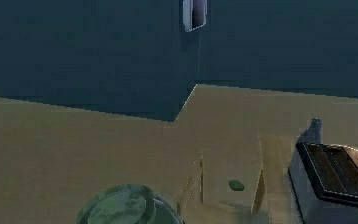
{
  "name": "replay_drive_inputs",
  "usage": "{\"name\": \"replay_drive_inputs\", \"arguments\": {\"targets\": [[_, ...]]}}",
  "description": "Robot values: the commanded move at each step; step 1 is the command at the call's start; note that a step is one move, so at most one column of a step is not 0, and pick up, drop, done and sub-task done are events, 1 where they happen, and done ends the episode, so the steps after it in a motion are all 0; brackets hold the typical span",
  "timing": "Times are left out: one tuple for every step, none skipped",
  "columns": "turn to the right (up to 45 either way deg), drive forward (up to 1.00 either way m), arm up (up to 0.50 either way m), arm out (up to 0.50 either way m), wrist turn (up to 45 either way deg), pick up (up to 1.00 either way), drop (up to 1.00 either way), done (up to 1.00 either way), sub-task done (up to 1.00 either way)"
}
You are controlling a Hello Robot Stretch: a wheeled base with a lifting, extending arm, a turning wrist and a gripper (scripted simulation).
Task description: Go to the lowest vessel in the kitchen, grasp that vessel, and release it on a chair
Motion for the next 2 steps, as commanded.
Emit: {"name": "replay_drive_inputs", "arguments": {"targets": [[15.0, 0.0, 0.0, 0.0, 0.0, 0.0, 0.0, 0.0, 0.0], [0.0, 0.0, 0.0, 0.3, 0.0, 0.0, 0.0, 0.0, 0.0]]}}
